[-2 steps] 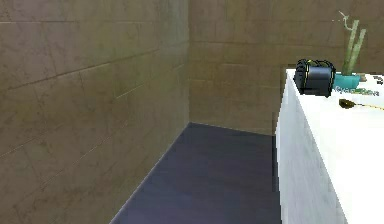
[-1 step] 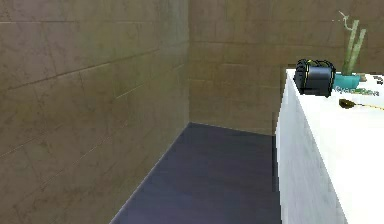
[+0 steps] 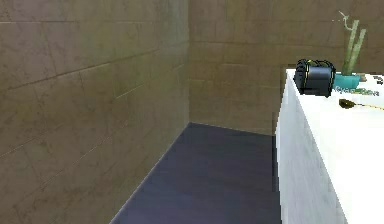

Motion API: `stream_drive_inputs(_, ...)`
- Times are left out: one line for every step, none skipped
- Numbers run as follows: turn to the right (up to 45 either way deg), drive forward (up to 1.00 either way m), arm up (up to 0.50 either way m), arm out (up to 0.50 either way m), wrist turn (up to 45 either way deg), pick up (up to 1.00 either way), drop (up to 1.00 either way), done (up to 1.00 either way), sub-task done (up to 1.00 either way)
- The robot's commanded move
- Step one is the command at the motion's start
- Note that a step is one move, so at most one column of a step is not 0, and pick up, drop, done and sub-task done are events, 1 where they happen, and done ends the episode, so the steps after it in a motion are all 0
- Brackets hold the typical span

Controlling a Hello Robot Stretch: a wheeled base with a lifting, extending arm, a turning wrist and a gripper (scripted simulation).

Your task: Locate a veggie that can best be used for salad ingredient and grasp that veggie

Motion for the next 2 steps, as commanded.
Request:
stream_drive_inputs(0.0, 0.00, 0.00, 0.00, 18.0, 0.00, 0.00, 0.00, 0.00)
stream_drive_inputs(0.0, 0.00, -0.10, 0.00, 0.0, 0.00, 0.00, 0.00, 0.00)
